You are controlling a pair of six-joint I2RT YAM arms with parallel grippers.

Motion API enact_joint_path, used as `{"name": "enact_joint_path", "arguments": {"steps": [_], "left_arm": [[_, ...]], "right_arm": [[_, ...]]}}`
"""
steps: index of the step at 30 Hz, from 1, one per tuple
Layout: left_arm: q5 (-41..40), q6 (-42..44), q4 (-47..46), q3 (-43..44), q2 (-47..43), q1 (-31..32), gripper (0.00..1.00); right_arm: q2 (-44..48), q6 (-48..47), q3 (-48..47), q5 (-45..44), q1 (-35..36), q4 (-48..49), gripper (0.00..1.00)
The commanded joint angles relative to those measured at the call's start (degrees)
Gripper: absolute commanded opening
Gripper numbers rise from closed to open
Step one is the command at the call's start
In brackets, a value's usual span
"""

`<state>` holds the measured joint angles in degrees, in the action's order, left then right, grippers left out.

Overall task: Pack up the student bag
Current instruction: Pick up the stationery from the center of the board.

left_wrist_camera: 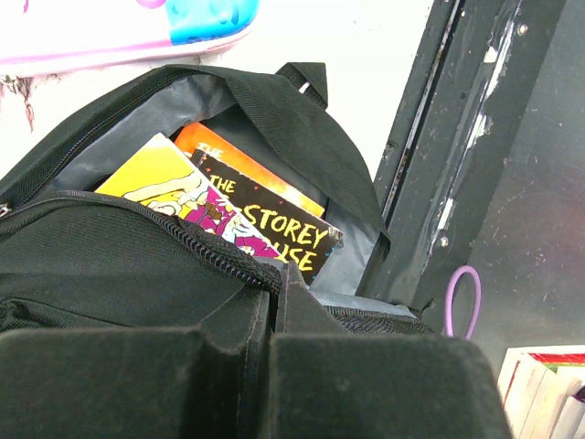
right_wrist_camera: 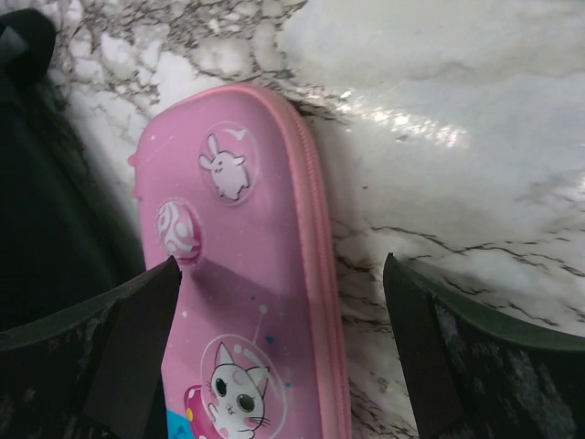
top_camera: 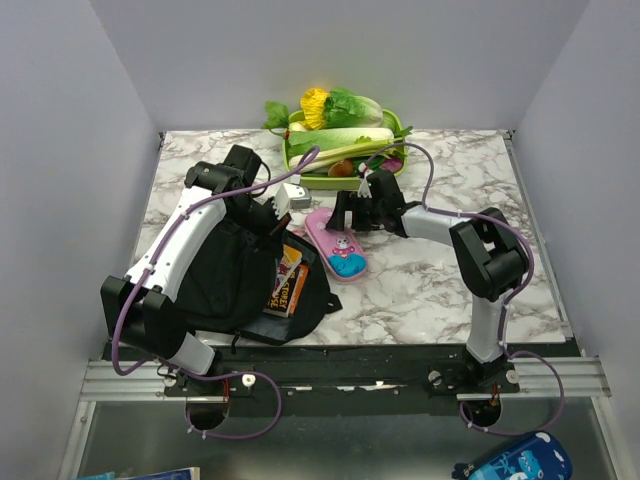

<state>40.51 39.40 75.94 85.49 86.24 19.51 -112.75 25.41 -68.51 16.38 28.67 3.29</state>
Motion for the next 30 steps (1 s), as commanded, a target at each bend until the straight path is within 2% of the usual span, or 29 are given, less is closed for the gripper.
{"name": "enact_joint_path", "arguments": {"steps": [1, 3, 11, 15, 23, 30], "left_arm": [[2.03, 0.24, -1.23, 1.17, -1.69, 0.18, 0.00], [1.94, 0.33, -1.41, 0.91, -1.86, 0.18, 0.00], [1.59, 0.24, -2.03, 0.46, -2.48, 0.18, 0.00], [0.89, 0.24, -2.73, -0.76, -3.44, 0.18, 0.00], [-0.17, -0.20, -4.05, -2.35, -4.50, 0.18, 0.00], [0.09, -0.99, -4.93, -2.79, -4.50, 0.18, 0.00]], "right_arm": [[-2.47, 1.74, 3.02, 7.77, 1.30, 0.29, 1.00], [-2.39, 3.24, 5.22, 12.24, 1.39, 2.85, 0.99], [-0.98, 5.61, 9.27, 18.86, 2.01, 6.64, 0.92], [3.49, 8.34, 11.90, 21.58, 1.92, 11.11, 0.86], [13.95, 9.66, 15.60, 22.03, 1.83, 13.67, 0.82], [13.78, 12.12, 19.20, 22.29, 1.92, 17.45, 0.80]]}}
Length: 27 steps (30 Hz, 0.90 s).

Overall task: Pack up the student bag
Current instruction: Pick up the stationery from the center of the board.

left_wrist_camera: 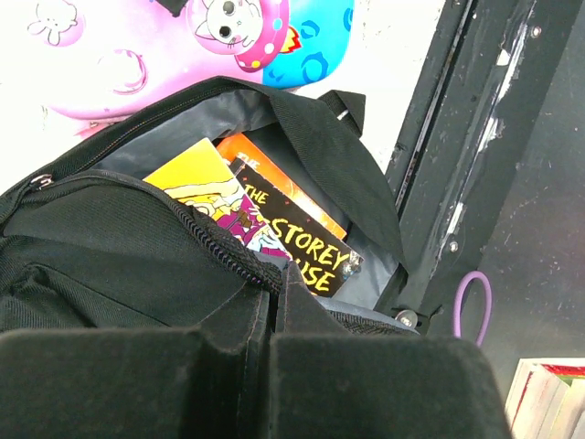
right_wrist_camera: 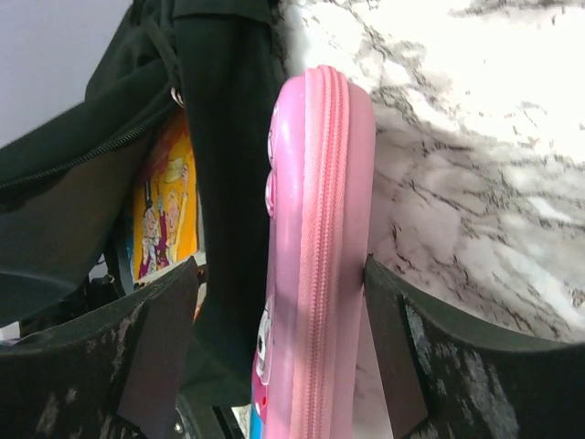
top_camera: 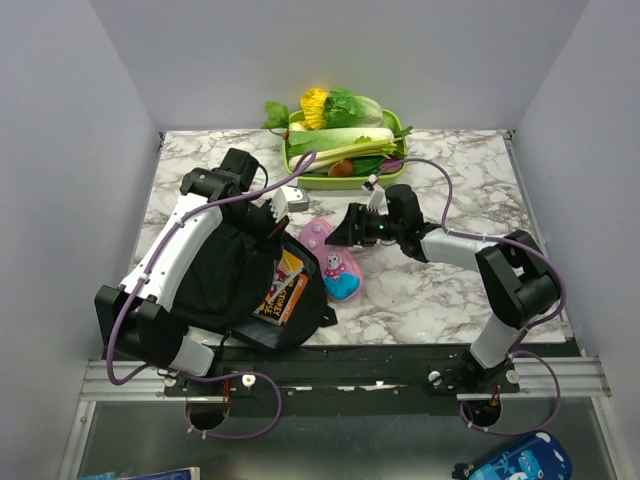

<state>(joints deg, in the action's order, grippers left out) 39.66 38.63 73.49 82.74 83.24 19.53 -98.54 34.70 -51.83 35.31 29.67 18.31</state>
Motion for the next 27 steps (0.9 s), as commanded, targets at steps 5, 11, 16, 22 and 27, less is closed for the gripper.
{"name": "enact_joint_path", "arguments": {"steps": [5, 11, 16, 22, 27], "left_arm": [[0.68, 0.04, -2.30, -0.30, -1.59, 0.16, 0.00], [0.86, 0.04, -2.57, -0.47, -1.33, 0.16, 0.00], [1.12, -0.14, -2.57, -0.04, -0.98, 0.16, 0.00], [1.12, -0.22, -2.30, 0.05, -0.98, 0.16, 0.00], [0.86, -0.92, -2.30, 1.02, -0.54, 0.16, 0.00]], "right_arm": [[-1.30, 4.49, 2.70, 5.55, 0.92, 4.98, 0.78], [0.54, 4.35, 4.11, 7.85, 1.09, 7.82, 0.73], [-2.35, -5.77, -3.43, -3.30, 3.37, -12.19, 0.73], [-4.47, -9.12, -4.15, -11.48, 5.75, -16.19, 0.59], [-1.66, -12.19, -7.30, -20.07, 6.10, -21.90, 0.25]]}}
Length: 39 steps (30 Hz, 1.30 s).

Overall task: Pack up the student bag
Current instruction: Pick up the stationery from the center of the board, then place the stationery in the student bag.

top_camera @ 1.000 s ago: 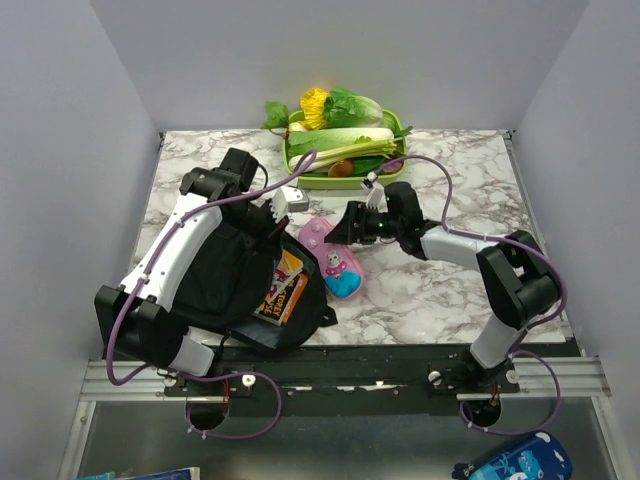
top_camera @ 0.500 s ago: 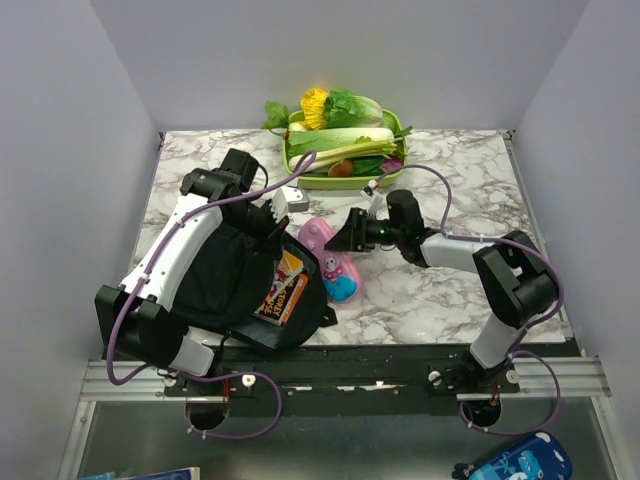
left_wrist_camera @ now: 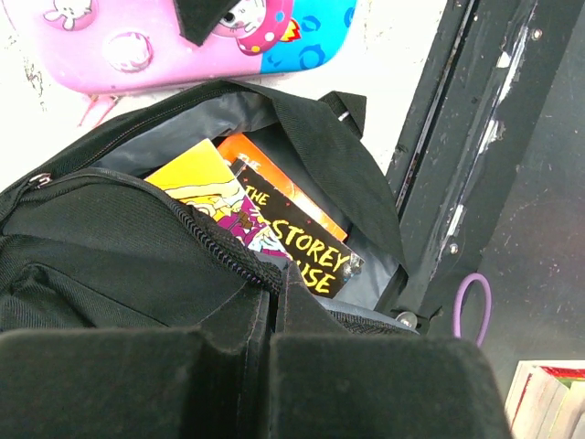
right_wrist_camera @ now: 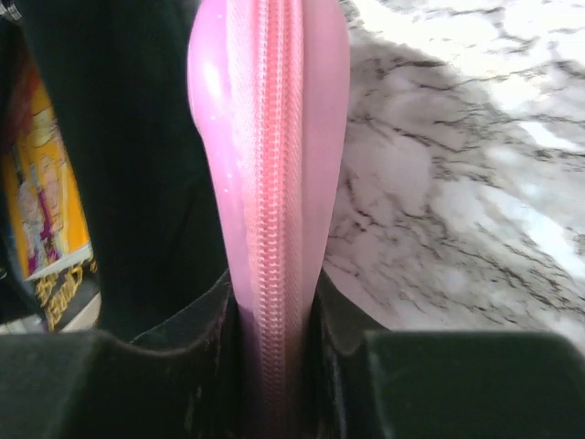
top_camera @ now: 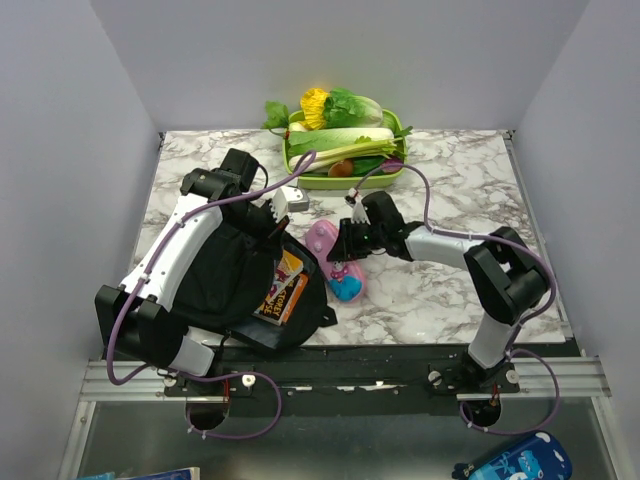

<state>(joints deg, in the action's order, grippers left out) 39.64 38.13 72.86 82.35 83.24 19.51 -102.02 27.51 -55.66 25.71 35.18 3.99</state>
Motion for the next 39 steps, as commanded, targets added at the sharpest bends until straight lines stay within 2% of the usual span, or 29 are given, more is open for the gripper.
{"name": "enact_joint_path", "arguments": {"steps": [1, 3, 6, 8, 15, 19, 25, 27, 32, 39], "left_arm": [[0.79, -0.69, -2.02, 1.67, -0.19, 0.18, 0.00], [0.70, -1.13, -2.46, 2.73, 0.16, 0.18, 0.00], [-0.17, -2.44, -3.86, 5.18, 1.74, 0.18, 0.00], [-0.79, -3.24, -4.04, 7.99, 4.02, 0.18, 0.00], [-2.81, -3.59, -0.27, 28.36, 12.99, 0.09, 0.00], [-3.08, -3.68, 2.11, 34.54, 17.29, 0.18, 0.00], [-3.43, -5.60, -0.26, 35.52, 17.65, 0.79, 0.00], [-2.99, -5.78, 0.09, 33.08, 17.48, 1.67, 0.00], [-3.34, -8.24, -5.88, 22.87, 12.30, 5.18, 0.00], [-1.76, -8.95, -5.54, 24.35, 11.42, 5.98, 0.00]], "right_arm": [[4.00, -5.44, -4.19, -12.51, 0.59, -10.20, 0.23], [6.64, -7.55, -6.64, -17.16, 0.50, -12.50, 0.20], [12.44, -8.70, -8.32, -19.56, 0.42, -15.24, 0.17], [15.25, -8.70, -9.20, -17.72, 0.50, -16.03, 0.17], [19.49, -4.22, -7.10, -6.92, 0.50, -16.91, 0.17], [19.31, -2.37, -4.64, 0.20, 0.86, -16.12, 0.15], [17.56, -4.56, -4.63, 1.54, 3.05, -16.99, 0.12], [15.72, -7.19, -5.95, 0.22, 4.81, -18.40, 0.12], [9.57, -10.19, -12.17, -2.51, 8.06, -21.21, 0.12], [-2.91, -16.15, -24.73, -1.02, 11.30, -28.06, 0.12]]}}
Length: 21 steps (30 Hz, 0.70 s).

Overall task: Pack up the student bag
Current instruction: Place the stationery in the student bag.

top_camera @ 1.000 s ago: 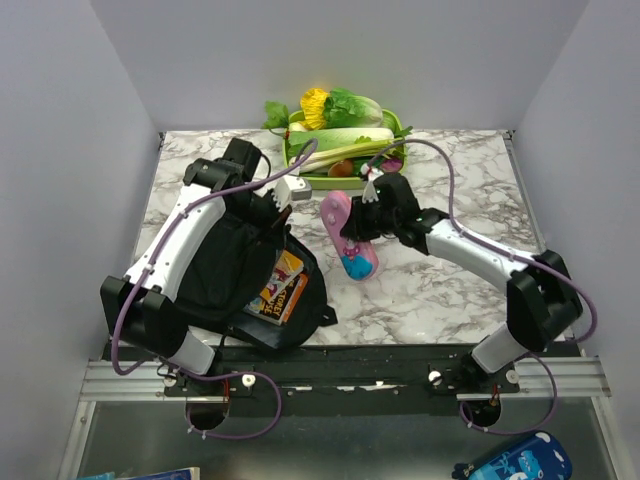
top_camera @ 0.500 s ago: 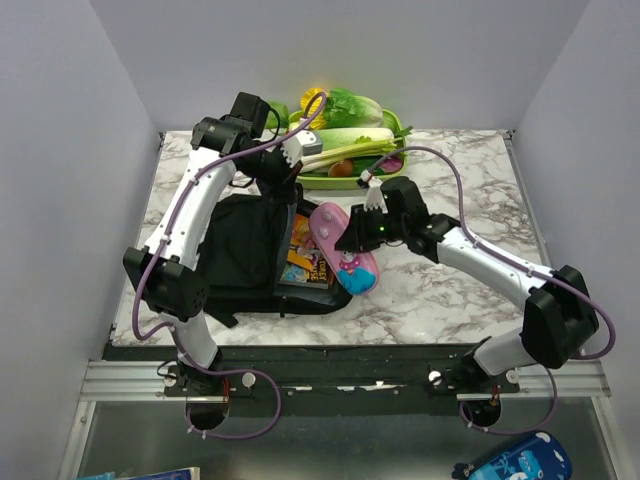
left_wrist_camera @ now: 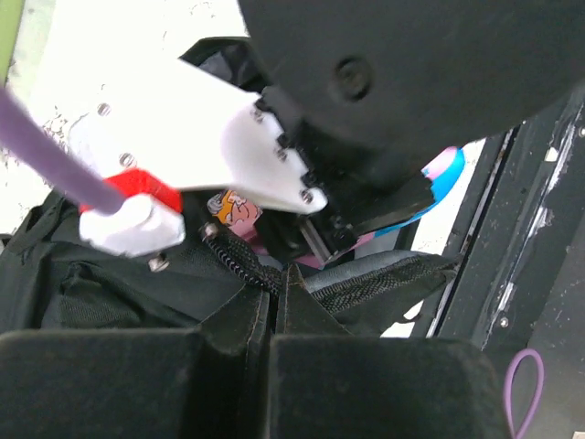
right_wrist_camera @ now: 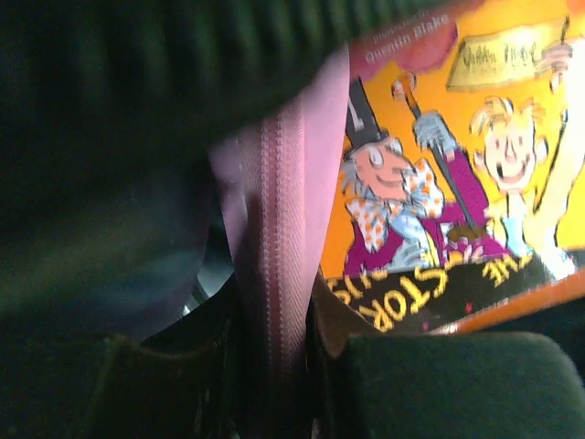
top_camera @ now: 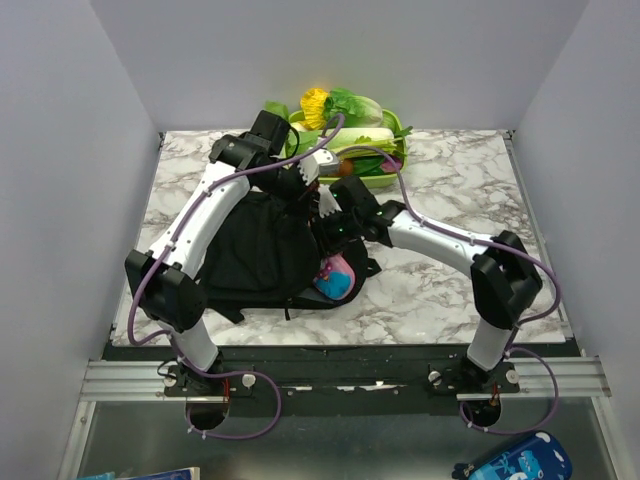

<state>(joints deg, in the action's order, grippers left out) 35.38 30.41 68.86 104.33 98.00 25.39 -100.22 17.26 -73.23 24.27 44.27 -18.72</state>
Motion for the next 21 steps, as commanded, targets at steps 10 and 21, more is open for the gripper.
{"name": "enact_joint_path", "arguments": {"steps": [10, 21], "left_arm": [[6.37, -1.32, 0.75, 8.70, -1.49, 0.45, 0.00], [10.75, 0.26, 0.66, 8.78, -2.28, -1.73, 0.00]], "right_arm": [[-6.04, -11.37, -5.80, -2.92, 6.00, 3.15, 0.11], [-5.68, -21.46, 0.99, 8.33, 7.94, 12.58, 0.13]]}}
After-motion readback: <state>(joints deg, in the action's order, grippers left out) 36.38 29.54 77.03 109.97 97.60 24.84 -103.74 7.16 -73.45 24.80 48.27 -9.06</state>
